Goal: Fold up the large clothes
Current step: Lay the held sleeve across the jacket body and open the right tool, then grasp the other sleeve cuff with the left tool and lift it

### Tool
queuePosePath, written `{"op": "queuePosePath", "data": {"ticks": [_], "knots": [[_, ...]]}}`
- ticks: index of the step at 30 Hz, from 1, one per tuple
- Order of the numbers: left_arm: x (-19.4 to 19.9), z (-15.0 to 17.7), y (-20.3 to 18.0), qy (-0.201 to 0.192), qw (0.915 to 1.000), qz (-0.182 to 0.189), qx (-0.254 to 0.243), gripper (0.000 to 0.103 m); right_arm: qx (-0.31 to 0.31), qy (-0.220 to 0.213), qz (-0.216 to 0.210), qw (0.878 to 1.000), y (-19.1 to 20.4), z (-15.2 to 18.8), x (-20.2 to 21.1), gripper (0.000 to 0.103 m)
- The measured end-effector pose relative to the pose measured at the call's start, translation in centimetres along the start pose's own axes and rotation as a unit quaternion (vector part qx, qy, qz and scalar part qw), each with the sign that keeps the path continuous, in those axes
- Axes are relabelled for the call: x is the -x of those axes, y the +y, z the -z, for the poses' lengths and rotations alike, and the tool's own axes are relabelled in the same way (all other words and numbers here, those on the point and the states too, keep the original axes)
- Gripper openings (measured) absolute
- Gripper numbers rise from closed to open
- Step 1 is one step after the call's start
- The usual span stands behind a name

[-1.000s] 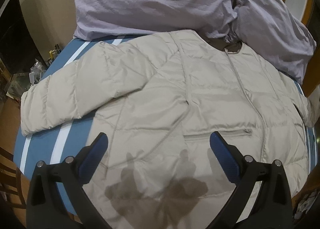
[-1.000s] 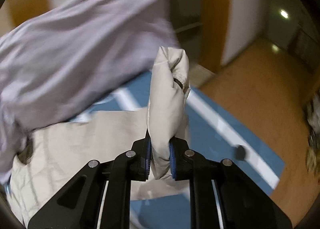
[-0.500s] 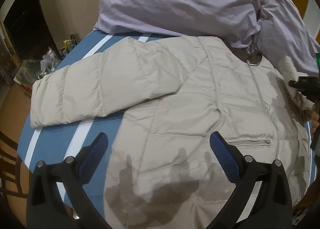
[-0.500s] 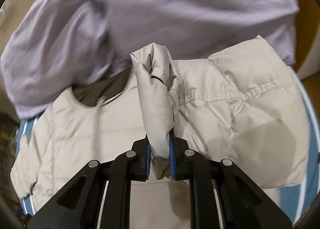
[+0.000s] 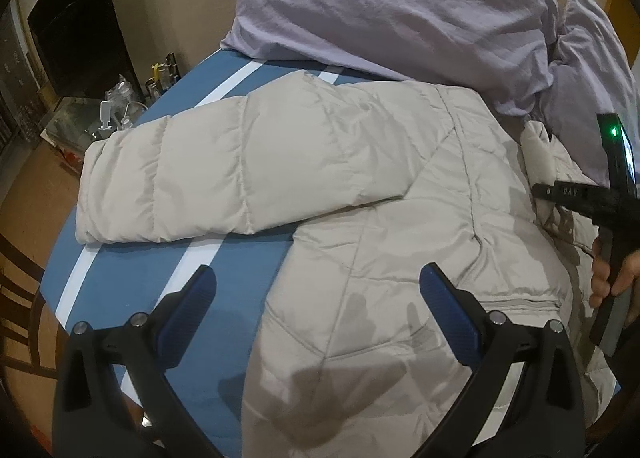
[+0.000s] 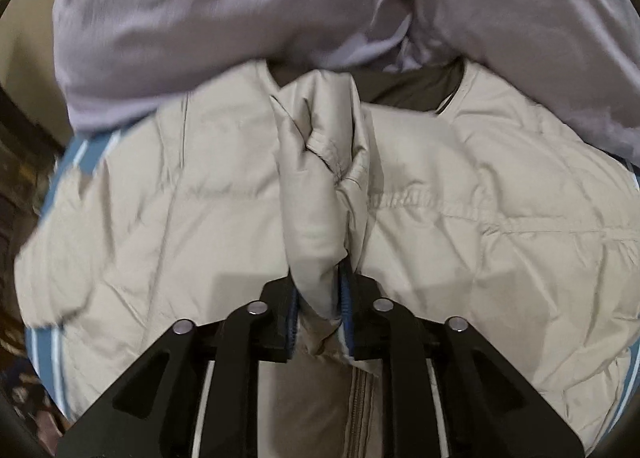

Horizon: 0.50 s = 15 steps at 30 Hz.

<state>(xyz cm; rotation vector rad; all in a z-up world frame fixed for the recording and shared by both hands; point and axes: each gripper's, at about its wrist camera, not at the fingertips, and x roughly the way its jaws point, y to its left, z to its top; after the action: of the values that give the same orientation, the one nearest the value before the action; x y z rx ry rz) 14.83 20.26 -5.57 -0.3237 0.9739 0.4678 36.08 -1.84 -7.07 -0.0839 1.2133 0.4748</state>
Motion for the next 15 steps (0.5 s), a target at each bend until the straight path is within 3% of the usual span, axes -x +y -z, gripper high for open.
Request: {"op": "queuePosePath", "data": {"ticks": [3,6,8,13,15], "knots": [[-0.4,-0.3,0.5,0.002,1.0000,-0.004,0.003,0.101,-0.006,-0.019,-0.030,0.999,-0.5,-0.6,1.9,0.046],[-0.6,-0.6,1.3,0.001,0.9999,-0.010,0.012,0.101,-0.051,-0.061,-0.043,0.996,-2.2,-1.5,3.4,0.049],[-0.9,-1.0,2.1,0.003,0.9997,-0.014,0.022,0.101,-0.085,-0.070,-0.024,0.994,-3.8,-2.0,3.3,0.049],[-1.4,-1.6,4.3,0.008,0.9986,-0.012,0.051,0.101,-0.105,-0.040,0.018,0.994,-4.4,-2.1,0.5,0.049],[-1.6,-1.9,5.6,0.008,0.9979,-0.014,0.063,0.101,-0.083,-0.032,0.037,0.995,-3.5,-1.6,-0.8,0.061]]}}
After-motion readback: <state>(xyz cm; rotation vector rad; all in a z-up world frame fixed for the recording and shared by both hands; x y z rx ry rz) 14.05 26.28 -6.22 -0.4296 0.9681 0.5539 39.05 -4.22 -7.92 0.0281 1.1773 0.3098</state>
